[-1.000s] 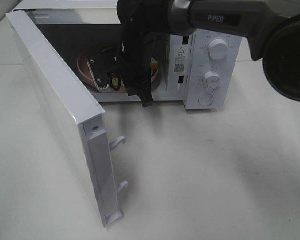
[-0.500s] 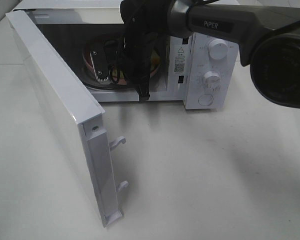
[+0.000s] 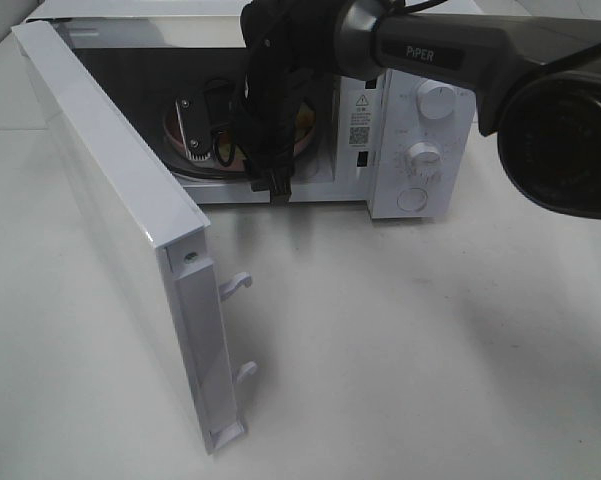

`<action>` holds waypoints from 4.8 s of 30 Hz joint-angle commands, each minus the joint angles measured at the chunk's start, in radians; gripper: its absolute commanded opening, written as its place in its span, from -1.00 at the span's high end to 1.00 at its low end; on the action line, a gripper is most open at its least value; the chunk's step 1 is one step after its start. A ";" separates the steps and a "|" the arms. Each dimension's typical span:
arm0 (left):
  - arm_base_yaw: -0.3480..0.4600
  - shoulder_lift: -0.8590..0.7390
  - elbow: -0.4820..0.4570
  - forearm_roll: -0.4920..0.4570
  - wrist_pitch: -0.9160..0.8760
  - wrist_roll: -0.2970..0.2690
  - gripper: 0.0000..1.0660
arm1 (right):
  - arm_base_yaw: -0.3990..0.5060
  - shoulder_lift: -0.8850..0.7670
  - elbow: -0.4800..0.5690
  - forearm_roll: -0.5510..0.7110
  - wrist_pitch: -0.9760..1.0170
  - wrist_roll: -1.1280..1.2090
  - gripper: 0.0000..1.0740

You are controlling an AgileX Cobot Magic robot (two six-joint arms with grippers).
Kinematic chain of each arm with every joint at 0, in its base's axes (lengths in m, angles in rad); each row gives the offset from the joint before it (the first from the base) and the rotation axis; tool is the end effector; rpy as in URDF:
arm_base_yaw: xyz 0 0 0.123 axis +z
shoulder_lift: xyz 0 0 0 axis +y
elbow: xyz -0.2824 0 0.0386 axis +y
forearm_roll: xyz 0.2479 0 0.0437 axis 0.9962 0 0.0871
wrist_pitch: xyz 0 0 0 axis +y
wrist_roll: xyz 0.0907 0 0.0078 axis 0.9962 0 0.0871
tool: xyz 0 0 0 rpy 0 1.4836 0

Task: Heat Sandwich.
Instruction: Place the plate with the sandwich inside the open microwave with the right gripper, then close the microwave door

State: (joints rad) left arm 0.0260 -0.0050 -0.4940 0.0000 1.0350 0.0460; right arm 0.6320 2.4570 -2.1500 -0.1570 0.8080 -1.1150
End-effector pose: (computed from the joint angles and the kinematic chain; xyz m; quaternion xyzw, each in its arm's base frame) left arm -0.0039 -0.0001 0.2776 0.0085 0.8467 0.0191 0.5317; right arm 0.4416 0.3106 0.1612 -0.7600 0.5884 -0.1311 0.2431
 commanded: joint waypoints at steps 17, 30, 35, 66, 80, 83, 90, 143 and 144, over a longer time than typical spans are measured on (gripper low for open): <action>0.001 -0.026 0.002 -0.008 -0.007 -0.006 -0.94 | -0.003 -0.226 0.336 0.004 -0.186 0.029 -0.57; 0.001 -0.026 0.002 -0.008 -0.007 -0.006 -0.94 | -0.002 -0.436 0.652 0.004 -0.354 0.038 -0.55; 0.001 -0.026 0.002 -0.008 -0.007 -0.006 -0.94 | -0.002 -0.517 0.753 0.004 -0.384 0.050 -0.55; 0.001 -0.026 0.002 -0.008 -0.007 -0.006 -0.94 | -0.002 -1.030 1.283 -0.003 -0.395 0.404 -0.52; 0.001 -0.026 0.002 -0.008 -0.007 -0.006 -0.94 | -0.002 -1.312 1.458 -0.003 -0.255 0.678 -0.48; 0.001 -0.026 0.002 -0.008 -0.007 -0.006 -0.94 | -0.002 -1.354 1.478 -0.003 -0.226 0.715 -0.47; 0.001 -0.026 0.002 -0.008 -0.007 -0.006 -0.94 | -0.002 -1.529 1.508 -0.003 -0.052 0.843 -0.43; 0.001 -0.026 0.002 -0.008 -0.007 -0.006 -0.94 | -0.502 -2.409 1.643 0.058 0.228 1.184 -0.42; 0.001 -0.026 0.002 -0.008 -0.007 -0.006 -0.94 | -0.502 -2.409 1.643 0.058 0.228 1.184 -0.42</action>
State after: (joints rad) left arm 0.0260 -0.0050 -0.4940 0.0000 1.0350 0.0460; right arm 0.1440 0.0710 -0.5240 -0.1030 1.0780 0.0800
